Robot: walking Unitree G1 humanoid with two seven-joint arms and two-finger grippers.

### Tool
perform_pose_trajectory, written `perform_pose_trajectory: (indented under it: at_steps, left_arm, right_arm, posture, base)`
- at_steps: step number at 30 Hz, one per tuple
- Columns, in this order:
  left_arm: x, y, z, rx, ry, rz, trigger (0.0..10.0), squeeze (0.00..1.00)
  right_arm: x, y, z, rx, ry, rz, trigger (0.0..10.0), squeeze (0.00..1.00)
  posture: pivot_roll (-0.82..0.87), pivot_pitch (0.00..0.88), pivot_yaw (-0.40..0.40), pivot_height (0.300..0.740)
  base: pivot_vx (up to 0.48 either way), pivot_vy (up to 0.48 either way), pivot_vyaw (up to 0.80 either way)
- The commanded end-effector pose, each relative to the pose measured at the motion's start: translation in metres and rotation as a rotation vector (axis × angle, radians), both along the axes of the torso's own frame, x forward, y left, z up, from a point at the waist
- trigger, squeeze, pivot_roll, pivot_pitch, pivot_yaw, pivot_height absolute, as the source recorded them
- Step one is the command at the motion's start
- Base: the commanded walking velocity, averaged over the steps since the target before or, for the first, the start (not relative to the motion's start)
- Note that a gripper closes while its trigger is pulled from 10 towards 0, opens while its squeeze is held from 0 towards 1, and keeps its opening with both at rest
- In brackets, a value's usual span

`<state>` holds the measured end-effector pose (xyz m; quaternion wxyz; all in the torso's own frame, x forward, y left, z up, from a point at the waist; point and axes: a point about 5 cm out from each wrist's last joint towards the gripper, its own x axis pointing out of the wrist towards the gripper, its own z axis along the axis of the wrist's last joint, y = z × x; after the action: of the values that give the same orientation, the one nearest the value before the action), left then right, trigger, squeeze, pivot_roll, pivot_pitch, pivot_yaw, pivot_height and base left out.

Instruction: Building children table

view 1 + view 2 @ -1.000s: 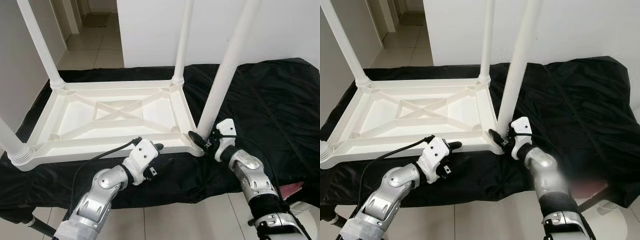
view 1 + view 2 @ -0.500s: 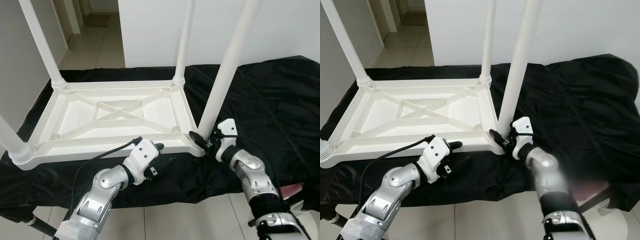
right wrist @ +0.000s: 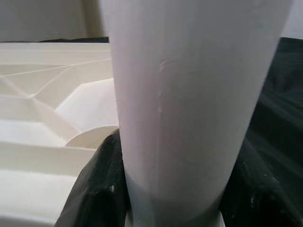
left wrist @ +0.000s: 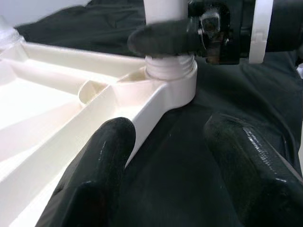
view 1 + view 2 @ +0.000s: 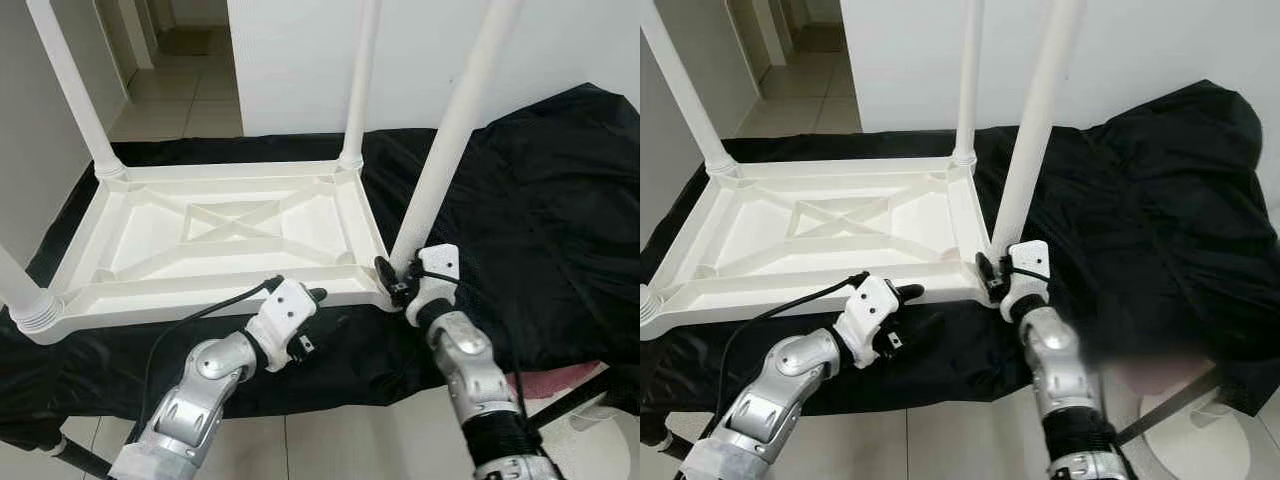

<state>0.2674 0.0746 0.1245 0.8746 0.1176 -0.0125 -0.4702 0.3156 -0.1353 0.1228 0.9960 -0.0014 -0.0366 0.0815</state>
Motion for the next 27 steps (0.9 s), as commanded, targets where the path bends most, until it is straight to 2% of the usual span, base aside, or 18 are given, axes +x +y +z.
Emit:
perform_pose_trajectory:
  at_steps: [1, 8, 14, 18, 19, 22, 23, 27]
  left_arm:
    - [0.003, 0.003, -0.005, -0.005, 0.033, 0.073, 10.0, 0.00]
    - [0.007, 0.004, -0.004, -0.041, 0.069, 0.098, 10.0, 0.00]
    - [0.014, 0.006, -0.001, -0.068, 0.056, 0.155, 10.0, 0.00]
    - [0.015, 0.006, 0.000, -0.073, 0.058, 0.164, 10.0, 0.00]
    - [0.016, 0.006, 0.001, -0.076, 0.059, 0.167, 10.0, 0.00]
    - [0.017, 0.006, 0.001, -0.077, 0.060, 0.169, 10.0, 0.00]
    - [0.017, 0.006, 0.002, -0.077, 0.059, 0.171, 10.0, 0.00]
    - [0.020, 0.009, 0.003, -0.072, 0.065, 0.184, 10.0, 0.00]
  right_arm:
    - [-0.007, 0.004, -0.018, -0.023, 0.075, -0.040, 10.0, 0.00]
    - [-0.012, 0.014, -0.016, -0.020, 0.045, -0.112, 10.0, 0.00]
    - [-0.015, 0.009, -0.017, 0.027, 0.057, -0.255, 10.0, 0.00]
    - [-0.015, 0.010, -0.016, 0.046, 0.052, -0.256, 10.0, 0.00]
    - [-0.015, 0.010, -0.015, 0.057, 0.046, -0.253, 10.0, 0.12]
    - [-0.016, 0.011, -0.014, 0.064, 0.042, -0.252, 10.0, 0.12]
    - [-0.016, 0.010, -0.013, 0.073, 0.029, -0.253, 10.0, 1.00]
    - [-0.017, 0.003, -0.007, 0.090, -0.026, -0.259, 10.0, 1.00]
  posture:
    - [-0.01, 0.011, 0.018, 0.740]
    - [-0.01, 0.011, 0.018, 0.740]
    - [-0.01, 0.000, 0.015, 0.740]
    - [-0.01, 0.000, 0.018, 0.740]
    - [-0.01, 0.000, 0.023, 0.740]
    - [-0.01, 0.000, 0.023, 0.740]
    - [-0.01, 0.000, 0.025, 0.740]
    - [-0.02, 0.000, 0.032, 0.740]
  base:
    - [0.000, 0.000, 0.00]
    - [0.000, 0.000, 0.00]
    - [0.000, 0.000, 0.00]
    - [0.000, 0.000, 0.00]
    - [0.000, 0.000, 0.00]
    - [0.000, 0.000, 0.00]
    - [0.000, 0.000, 0.00]
    - [0.000, 0.000, 0.00]
